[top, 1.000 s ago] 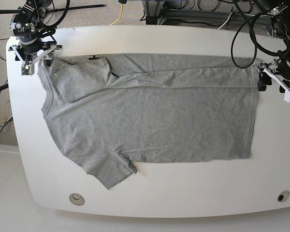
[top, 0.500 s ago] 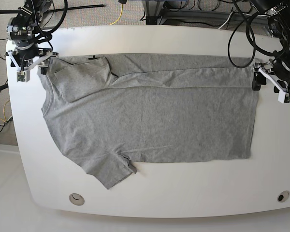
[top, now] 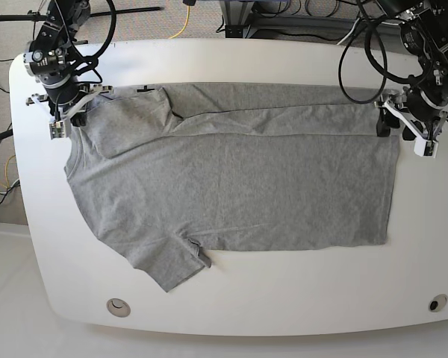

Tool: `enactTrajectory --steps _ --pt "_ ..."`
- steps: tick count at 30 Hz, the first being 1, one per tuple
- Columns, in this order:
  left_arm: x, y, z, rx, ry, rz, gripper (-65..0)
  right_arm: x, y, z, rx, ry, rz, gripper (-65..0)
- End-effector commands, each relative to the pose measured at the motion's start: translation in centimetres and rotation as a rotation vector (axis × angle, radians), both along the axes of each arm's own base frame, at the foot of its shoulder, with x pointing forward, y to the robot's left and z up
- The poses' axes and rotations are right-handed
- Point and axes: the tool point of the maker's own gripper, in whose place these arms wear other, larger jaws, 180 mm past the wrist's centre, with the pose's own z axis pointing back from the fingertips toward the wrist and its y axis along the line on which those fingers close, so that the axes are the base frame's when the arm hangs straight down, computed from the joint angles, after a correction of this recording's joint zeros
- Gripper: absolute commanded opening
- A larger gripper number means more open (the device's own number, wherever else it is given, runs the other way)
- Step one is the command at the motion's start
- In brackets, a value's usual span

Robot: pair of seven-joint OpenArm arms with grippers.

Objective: Fold the T-shirt properly

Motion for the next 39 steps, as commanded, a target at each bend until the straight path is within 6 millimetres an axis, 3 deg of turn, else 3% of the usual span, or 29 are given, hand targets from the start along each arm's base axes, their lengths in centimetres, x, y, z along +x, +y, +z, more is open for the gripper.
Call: enactTrajectory --steps 1,3,5,10,17,27,39 --pt "0.5 0.3 1.2 0.019 -0.04 -0.008 -45.4 0.5 -0.5 1.0 -0.014 -0.037 -0.001 -60.1" --pt "0.5 0.3 1.1 0.018 -0.039 -0.008 -53.7 0.5 -0.5 1.0 -0.014 -0.037 -0.003 -59.5" --pt "0.5 0.1 1.0 0.015 -0.035 -0.014 -57.9 0.5 -0.5 1.0 -0.014 -0.037 -0.003 -59.3" --pt "0.6 -0.7 0.7 0.012 -0.026 -0.042 -58.3 0.6 -0.7 0.7 -0.01 -0.031 -0.007 -59.3" --pt "0.9 -0.5 0.9 0.017 -0.032 -0.042 -58.3 2.7 -2.0 1.5 -0.023 -0.067 -0.018 -59.5" --pt "3.5 1.1 3.3 0.053 -0.101 -0.03 -58.3 7.6 -3.3 3.9 -0.019 -0.158 -0.025 -59.2" --pt "6.4 3.4 3.9 0.087 -0.106 0.013 -58.3 14.2 -2.1 2.7 0.027 -0.084 0.066 -59.1"
